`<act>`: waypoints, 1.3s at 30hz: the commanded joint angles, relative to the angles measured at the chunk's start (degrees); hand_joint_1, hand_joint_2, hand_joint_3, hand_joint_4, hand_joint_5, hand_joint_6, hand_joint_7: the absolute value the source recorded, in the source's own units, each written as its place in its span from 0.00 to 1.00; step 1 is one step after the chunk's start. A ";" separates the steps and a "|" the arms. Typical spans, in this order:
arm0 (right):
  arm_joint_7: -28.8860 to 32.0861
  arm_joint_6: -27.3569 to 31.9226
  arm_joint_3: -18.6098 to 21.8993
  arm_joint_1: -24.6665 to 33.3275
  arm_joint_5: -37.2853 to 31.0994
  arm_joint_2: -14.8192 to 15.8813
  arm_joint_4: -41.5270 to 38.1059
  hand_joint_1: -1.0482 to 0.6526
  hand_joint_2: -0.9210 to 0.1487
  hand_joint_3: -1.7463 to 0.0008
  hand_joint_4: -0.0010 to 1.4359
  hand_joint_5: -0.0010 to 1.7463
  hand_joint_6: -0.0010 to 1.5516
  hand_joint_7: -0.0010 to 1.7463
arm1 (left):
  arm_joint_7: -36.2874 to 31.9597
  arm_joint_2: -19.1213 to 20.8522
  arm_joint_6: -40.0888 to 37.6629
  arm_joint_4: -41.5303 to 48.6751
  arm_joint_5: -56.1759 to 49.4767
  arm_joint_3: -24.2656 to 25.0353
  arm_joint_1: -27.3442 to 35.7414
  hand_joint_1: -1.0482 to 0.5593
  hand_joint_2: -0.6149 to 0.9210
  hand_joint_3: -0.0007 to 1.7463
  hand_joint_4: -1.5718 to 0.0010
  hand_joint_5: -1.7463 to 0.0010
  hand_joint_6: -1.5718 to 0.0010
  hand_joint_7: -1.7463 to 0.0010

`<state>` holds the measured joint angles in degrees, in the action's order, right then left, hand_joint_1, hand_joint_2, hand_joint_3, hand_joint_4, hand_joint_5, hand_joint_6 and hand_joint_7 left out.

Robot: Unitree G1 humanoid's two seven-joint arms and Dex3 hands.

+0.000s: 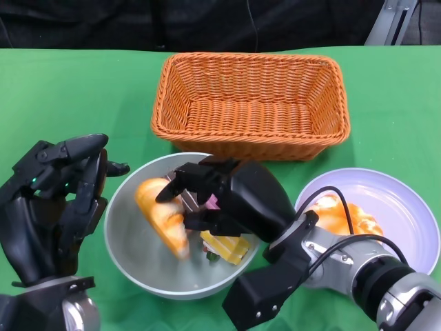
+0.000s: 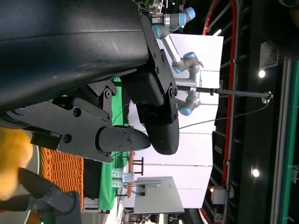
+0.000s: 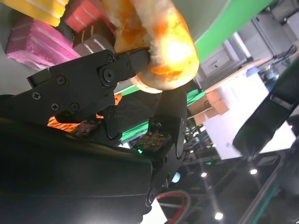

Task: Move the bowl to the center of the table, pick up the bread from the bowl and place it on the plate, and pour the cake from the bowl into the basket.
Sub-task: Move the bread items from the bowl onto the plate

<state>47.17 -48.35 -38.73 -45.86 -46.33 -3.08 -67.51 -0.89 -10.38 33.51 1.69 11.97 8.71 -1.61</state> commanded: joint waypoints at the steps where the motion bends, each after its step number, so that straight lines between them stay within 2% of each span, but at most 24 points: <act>1: -0.46 -0.37 1.35 0.70 1.05 0.82 1.58 0.58 0.00 0.90 0.60 0.70 0.60 0.42 | 0.11 0.61 0.72 0.17 0.04 0.37 0.07 0.54 1.00 0.19 0.43 0.38 0.31 0.73; 6: -0.08 -0.77 1.93 1.19 0.92 1.28 2.44 0.59 0.00 0.89 0.59 0.75 0.62 0.42 | -0.02 0.59 0.57 0.06 -0.32 0.38 0.34 0.53 1.00 0.17 0.43 0.39 0.31 0.74; 15: -3.64 -2.96 4.56 2.06 3.58 1.61 3.74 0.59 0.00 0.86 0.54 0.81 0.59 0.45 | -0.56 0.57 0.05 0.01 -0.94 0.64 0.26 0.53 1.00 0.17 0.43 0.39 0.30 0.75; 18: -6.70 -4.13 6.40 2.86 5.85 2.01 5.19 0.59 0.00 0.88 0.49 0.91 0.55 0.53 | -0.46 0.76 0.22 0.37 -0.96 0.84 0.08 0.53 1.00 0.17 0.43 0.39 0.30 0.75; 20: -9.07 -4.73 7.63 3.32 7.44 2.34 6.09 0.59 0.00 0.88 0.47 0.94 0.53 0.57 | -0.49 0.83 0.23 0.57 -0.98 0.98 -0.06 0.53 1.00 0.16 0.43 0.39 0.30 0.75; 21: -10.37 -4.91 8.21 3.57 8.22 2.46 6.51 0.59 0.00 0.88 0.46 0.94 0.52 0.57 | -0.49 0.88 0.16 0.61 -0.94 1.04 -0.11 0.53 1.00 0.16 0.43 0.39 0.30 0.75; 25: -14.97 -5.48 10.64 4.84 11.55 2.49 8.20 0.56 0.00 0.84 0.50 0.82 0.51 0.54 | -0.56 1.05 0.17 0.92 -1.09 1.22 -0.27 0.54 1.00 0.17 0.43 0.39 0.30 0.75; 27: -17.36 -5.59 11.82 5.50 13.49 2.15 9.10 0.56 0.00 0.84 0.51 0.81 0.51 0.53 | -0.40 1.19 0.50 1.26 -1.11 1.27 -0.41 0.54 1.00 0.17 0.43 0.39 0.30 0.74; 35: -26.91 -3.79 16.99 7.80 21.40 0.80 13.27 0.58 0.03 0.75 0.46 0.95 0.50 0.59 | -0.50 1.46 0.62 1.93 -1.25 1.40 -0.79 0.54 1.00 0.18 0.43 0.38 0.30 0.74; 39: -29.98 -3.20 19.01 8.67 23.98 0.51 15.15 0.59 0.14 0.62 0.46 1.00 0.48 0.64 | -0.66 1.48 0.21 1.75 -1.27 1.47 -0.82 0.54 1.00 0.18 0.42 0.38 0.29 0.74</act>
<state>18.16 -51.77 -20.88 -37.69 -23.71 -2.49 -53.71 -0.92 -9.58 33.48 3.44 10.94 9.59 -2.09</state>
